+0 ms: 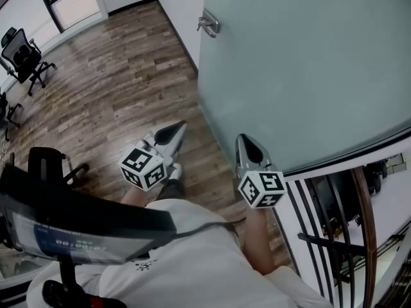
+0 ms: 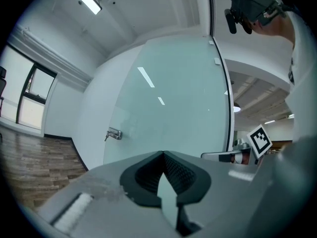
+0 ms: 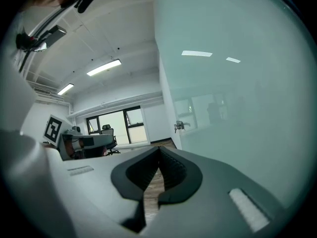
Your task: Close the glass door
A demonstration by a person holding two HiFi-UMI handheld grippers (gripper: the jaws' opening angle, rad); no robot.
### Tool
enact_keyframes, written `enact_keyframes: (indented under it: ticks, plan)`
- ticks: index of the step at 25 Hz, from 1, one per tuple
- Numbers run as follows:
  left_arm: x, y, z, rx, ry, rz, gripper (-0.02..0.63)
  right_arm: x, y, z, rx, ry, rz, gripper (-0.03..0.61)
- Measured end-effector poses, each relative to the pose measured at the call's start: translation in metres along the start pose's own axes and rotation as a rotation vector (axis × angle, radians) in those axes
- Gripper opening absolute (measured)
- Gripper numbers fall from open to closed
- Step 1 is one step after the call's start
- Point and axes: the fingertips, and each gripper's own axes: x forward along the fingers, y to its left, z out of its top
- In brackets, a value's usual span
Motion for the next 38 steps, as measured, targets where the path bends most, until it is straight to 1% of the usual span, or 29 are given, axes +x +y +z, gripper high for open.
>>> enact_keyframes:
  ticks: [4, 8, 16, 21, 24, 30, 34, 38]
  plan:
    - [0.024, 0.033, 0.008, -0.011, 0.0, -0.006, 0.002, 0.037, -0.008, 0.007, -0.009, 0.024, -0.003, 0.009]
    - [0.048, 0.072, 0.016, -0.025, 0.018, -0.023, 0.002, 0.08, -0.013, 0.018, -0.01, 0.042, -0.018, 0.009]
    - [0.097, 0.166, 0.04, -0.041, 0.034, -0.063, 0.002, 0.18, -0.02, 0.041, -0.01, 0.052, -0.056, 0.009]
    - [0.115, 0.223, 0.05, -0.061, 0.037, -0.077, 0.002, 0.243, -0.013, 0.051, -0.026, 0.071, -0.064, 0.009]
    - [0.126, 0.25, 0.051, -0.072, 0.042, -0.084, 0.002, 0.273, -0.014, 0.057, -0.035, 0.076, -0.069, 0.009]
    - [0.151, 0.282, 0.044, -0.079, 0.051, -0.098, 0.002, 0.312, -0.027, 0.053, -0.041, 0.089, -0.084, 0.009]
    - [0.156, 0.289, 0.041, -0.087, 0.049, -0.104, 0.002, 0.323, -0.032, 0.049, -0.046, 0.104, -0.092, 0.009]
    - [0.156, 0.299, 0.046, -0.099, 0.043, -0.099, 0.002, 0.337, -0.032, 0.055, -0.061, 0.114, -0.089, 0.009]
